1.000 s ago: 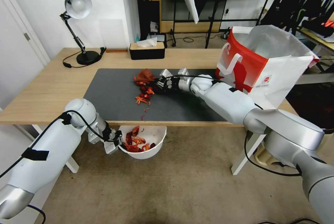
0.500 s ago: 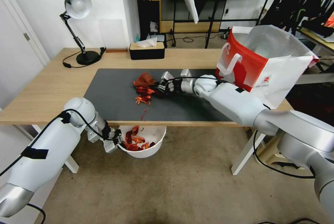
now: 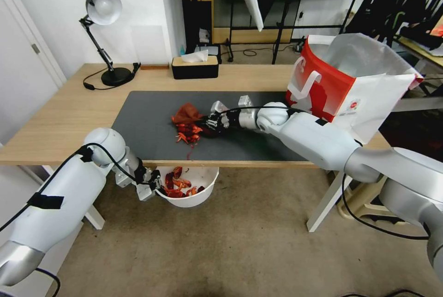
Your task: Sweep shrimp from table into container with towel, then put container into takeout bag.
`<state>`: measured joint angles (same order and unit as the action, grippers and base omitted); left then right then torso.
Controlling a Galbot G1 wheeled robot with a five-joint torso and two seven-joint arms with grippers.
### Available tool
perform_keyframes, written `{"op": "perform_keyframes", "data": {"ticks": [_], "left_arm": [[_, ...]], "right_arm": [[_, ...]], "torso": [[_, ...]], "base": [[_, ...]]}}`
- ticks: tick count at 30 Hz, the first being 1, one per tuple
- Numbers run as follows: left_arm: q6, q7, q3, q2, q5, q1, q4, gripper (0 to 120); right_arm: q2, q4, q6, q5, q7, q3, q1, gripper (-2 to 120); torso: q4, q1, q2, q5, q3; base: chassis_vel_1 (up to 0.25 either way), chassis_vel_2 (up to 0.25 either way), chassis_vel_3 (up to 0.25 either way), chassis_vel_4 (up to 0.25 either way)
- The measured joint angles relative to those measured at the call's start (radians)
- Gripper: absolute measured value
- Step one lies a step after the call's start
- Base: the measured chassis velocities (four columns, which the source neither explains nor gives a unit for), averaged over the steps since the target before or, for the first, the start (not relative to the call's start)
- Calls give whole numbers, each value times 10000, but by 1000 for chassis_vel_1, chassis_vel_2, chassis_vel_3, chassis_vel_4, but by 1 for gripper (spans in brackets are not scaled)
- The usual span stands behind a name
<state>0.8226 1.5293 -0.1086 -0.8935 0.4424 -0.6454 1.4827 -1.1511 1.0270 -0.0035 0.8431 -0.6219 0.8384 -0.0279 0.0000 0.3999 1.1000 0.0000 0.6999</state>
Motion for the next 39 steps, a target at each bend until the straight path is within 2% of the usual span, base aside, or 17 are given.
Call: {"op": "perform_keyframes", "data": {"ticks": [20, 28, 39], "left_arm": [[0, 0, -104, 47, 7, -91, 65, 0], [0, 1, -196, 245, -75, -107, -2, 0], [0, 1, -223, 282, -153, -80, -162, 0]], "right_arm": [[406, 833, -137, 59, -628, 230, -72, 2], [545, 1209, -174, 94, -776, 368, -79, 2], [836, 1777, -174, 194, -985, 709, -149, 2]], "torso": [[0, -1, 0, -1, 2], [0, 0, 0, 0, 1], [0, 0, 0, 0, 1]], "base": [[0, 0, 0, 0], [0, 0, 0, 0], [0, 0, 0, 0]]}}
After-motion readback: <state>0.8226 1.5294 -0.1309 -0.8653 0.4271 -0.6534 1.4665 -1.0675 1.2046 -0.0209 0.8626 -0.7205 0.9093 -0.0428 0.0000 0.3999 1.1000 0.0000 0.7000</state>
